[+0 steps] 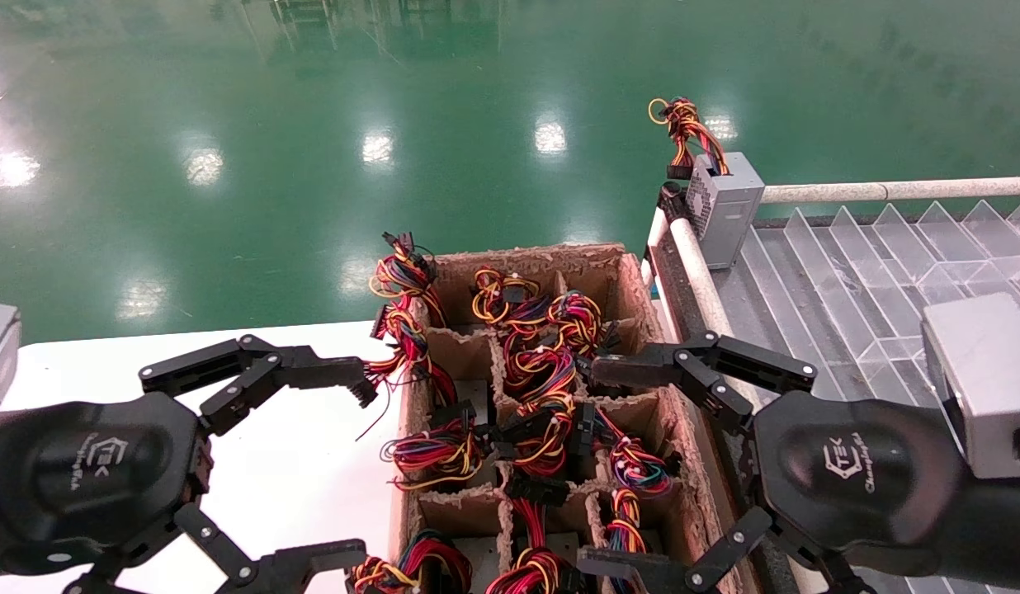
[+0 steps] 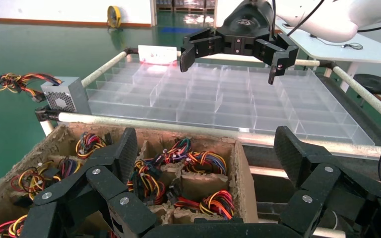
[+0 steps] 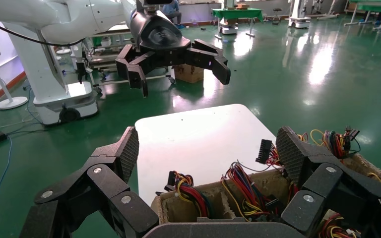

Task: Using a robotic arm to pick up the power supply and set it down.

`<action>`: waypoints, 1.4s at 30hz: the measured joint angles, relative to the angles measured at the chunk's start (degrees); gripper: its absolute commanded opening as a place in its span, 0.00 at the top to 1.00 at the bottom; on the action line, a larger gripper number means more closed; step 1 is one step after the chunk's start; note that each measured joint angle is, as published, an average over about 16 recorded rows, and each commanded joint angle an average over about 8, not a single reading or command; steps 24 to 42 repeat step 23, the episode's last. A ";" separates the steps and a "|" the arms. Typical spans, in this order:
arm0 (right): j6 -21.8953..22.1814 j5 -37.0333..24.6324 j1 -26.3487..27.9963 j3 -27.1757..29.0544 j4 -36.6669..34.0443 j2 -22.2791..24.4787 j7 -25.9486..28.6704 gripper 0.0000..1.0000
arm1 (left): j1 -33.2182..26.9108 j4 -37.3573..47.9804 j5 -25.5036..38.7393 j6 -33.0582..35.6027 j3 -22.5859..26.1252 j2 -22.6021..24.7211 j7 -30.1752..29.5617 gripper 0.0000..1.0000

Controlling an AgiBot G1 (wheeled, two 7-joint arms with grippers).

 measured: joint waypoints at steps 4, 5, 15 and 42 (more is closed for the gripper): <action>0.00 0.00 0.00 0.00 0.00 0.00 0.00 0.00 | 0.00 0.00 0.00 0.00 0.00 0.00 0.00 0.00; 0.00 0.00 0.00 0.00 0.00 0.00 0.00 0.00 | 0.00 0.00 0.00 0.00 0.00 0.00 0.00 0.00; 0.00 0.00 0.00 0.00 0.00 0.00 0.00 0.00 | 0.00 0.00 0.00 0.00 0.00 0.00 0.00 0.00; 0.00 0.00 0.00 0.00 0.00 0.00 0.00 0.00 | 0.00 0.00 0.00 0.00 0.00 0.00 0.00 0.00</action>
